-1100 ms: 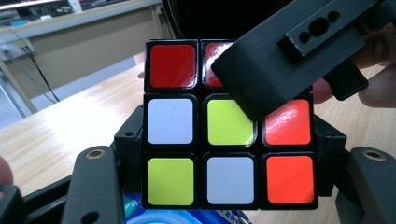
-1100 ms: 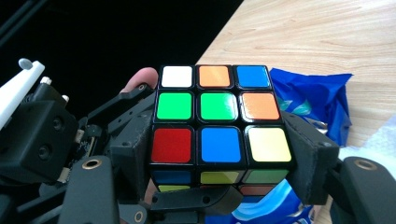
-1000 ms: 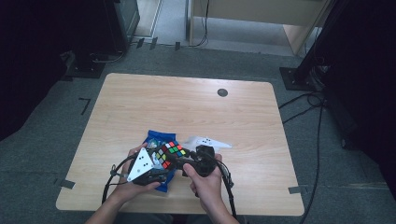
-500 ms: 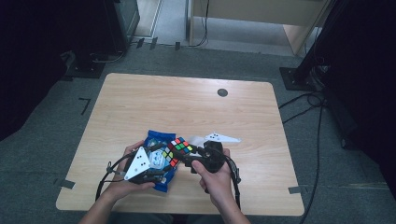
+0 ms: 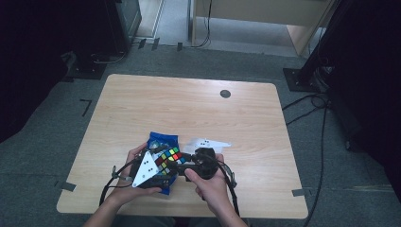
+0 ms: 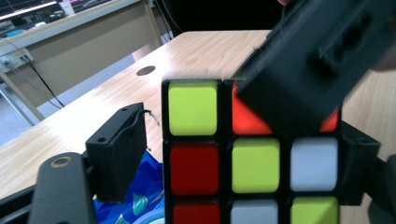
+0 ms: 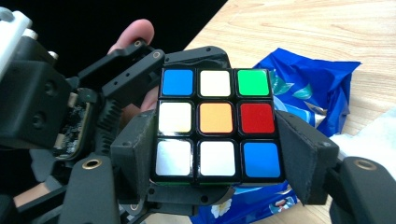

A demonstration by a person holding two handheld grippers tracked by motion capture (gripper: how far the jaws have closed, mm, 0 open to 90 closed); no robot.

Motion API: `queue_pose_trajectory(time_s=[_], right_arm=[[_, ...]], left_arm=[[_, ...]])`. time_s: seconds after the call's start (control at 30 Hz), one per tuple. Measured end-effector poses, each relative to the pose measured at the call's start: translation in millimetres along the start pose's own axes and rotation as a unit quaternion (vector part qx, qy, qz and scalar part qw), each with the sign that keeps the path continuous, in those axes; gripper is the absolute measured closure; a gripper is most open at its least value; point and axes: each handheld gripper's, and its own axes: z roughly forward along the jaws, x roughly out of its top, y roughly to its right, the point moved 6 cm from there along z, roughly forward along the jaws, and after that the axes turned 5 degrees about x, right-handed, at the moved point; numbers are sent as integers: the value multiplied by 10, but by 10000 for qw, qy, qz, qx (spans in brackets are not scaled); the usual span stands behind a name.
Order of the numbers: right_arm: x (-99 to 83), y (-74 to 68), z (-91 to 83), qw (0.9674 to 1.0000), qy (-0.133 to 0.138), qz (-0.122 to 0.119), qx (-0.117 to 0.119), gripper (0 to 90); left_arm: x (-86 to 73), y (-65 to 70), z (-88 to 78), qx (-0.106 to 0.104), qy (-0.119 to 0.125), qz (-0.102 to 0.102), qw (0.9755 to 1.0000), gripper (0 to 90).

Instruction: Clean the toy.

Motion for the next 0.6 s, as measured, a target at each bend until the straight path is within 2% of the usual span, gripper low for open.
queue_pose_trajectory(time_s=[0.07,0.27,0.37,0.47,0.6], right_arm=[[5,3,-1,10000,56,-15,-60,347],[46,7,-64,9994,267,-90,-208,348],[61,10,-78,9991,344,-113,-240,347],[67,25,-80,9991,357,-168,-154,345],[146,50,-181,9973,680,-267,-27,353]], left_arm=[[-31,0,10,18,-56,13,10000,251],[-68,-8,39,65,-167,-38,9998,256],[-62,21,33,76,-125,85,9999,332],[-60,13,32,138,-135,117,9997,338],[-115,-127,24,269,-223,-126,9993,339]])
